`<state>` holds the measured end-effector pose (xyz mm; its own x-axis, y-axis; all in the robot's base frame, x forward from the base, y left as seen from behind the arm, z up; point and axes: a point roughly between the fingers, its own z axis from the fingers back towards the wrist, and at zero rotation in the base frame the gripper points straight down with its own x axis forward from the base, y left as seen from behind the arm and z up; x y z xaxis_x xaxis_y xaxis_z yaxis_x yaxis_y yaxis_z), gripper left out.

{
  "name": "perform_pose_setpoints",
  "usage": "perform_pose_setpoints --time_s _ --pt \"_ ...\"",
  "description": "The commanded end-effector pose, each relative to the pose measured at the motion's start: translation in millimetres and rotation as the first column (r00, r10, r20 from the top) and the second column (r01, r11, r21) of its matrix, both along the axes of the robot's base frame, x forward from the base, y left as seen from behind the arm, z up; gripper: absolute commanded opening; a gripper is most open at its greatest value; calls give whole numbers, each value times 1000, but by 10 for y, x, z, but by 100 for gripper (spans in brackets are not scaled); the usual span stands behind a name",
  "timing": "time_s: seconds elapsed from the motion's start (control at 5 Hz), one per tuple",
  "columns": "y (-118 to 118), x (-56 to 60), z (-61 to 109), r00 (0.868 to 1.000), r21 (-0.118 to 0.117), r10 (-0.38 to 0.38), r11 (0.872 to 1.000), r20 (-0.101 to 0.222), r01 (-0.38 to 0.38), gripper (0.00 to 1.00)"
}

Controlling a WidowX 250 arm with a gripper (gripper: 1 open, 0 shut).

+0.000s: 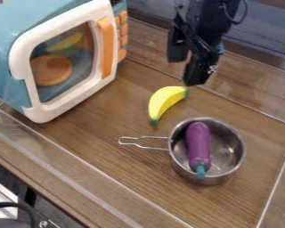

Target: Remove the banana from inside the silver pot and put it on the table

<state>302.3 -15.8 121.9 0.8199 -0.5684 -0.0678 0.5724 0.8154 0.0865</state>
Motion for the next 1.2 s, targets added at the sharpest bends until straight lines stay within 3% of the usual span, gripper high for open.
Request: perform_pose_setpoints --time_s 0.0,0.4,0.8,1.0 --pt "40 -42 119 998 -30 -23 999 66 25 100" --pt "-52 -28 2 995 -66 34 997 95 -28 100" --pt "99 -143 -14 991 -81 74 995 109 -65 100" --pt "75 -111 7 987 -86 110 991 118 -100 100"
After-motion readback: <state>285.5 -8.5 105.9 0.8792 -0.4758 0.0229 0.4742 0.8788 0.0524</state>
